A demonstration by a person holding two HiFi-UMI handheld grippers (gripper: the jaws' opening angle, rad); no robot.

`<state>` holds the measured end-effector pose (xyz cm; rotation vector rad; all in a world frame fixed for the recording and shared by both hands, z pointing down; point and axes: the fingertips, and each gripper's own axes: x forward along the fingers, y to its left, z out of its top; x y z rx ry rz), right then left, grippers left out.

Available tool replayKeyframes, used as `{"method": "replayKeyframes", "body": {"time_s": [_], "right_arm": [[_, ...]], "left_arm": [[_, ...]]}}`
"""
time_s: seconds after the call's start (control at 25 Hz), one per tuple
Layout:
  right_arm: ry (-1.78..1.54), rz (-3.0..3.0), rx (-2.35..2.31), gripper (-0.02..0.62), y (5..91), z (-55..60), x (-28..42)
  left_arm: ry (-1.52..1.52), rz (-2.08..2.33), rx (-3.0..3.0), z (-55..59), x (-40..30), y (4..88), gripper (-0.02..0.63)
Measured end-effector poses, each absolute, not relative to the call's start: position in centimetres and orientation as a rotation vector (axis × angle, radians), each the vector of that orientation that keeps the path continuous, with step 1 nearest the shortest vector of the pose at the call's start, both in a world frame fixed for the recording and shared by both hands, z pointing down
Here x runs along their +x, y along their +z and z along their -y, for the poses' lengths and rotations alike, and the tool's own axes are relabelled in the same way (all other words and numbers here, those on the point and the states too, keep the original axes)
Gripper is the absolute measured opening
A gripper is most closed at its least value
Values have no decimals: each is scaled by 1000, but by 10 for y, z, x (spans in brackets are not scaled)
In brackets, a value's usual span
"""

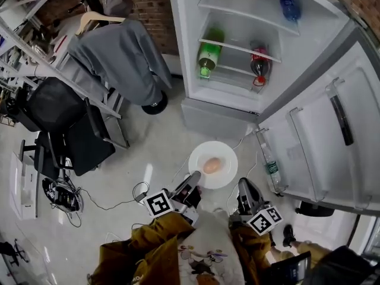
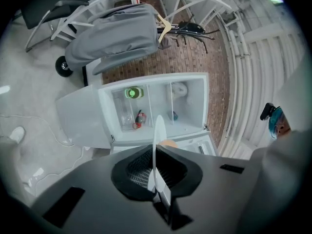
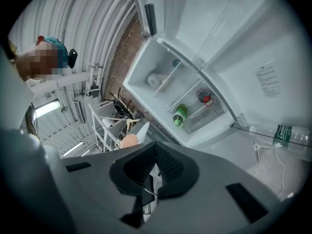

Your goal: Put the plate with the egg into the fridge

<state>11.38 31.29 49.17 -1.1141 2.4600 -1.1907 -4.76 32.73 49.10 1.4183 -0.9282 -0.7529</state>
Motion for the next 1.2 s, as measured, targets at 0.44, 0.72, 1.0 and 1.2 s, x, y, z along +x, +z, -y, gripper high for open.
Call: {"method": "replayKeyframes", "body": {"time_s": [0.44, 0.72, 1.0, 1.2], "right_arm": [[-1179, -2490, -1331, 5, 497, -261, 74], [-1212, -2472, -1325, 6, 498, -242, 56], [-1167, -2461, -1297, 5, 497, -193, 60], [-1100, -2488, -1231, 5, 482, -145, 60]], "left_arm": [[-816, 905, 1400, -269, -134, 494, 15], [-789, 917, 1374, -250, -151, 506, 15], [-765, 896, 1413, -205, -129, 498, 15], [-732, 915, 1445, -161, -112, 485, 15]]}}
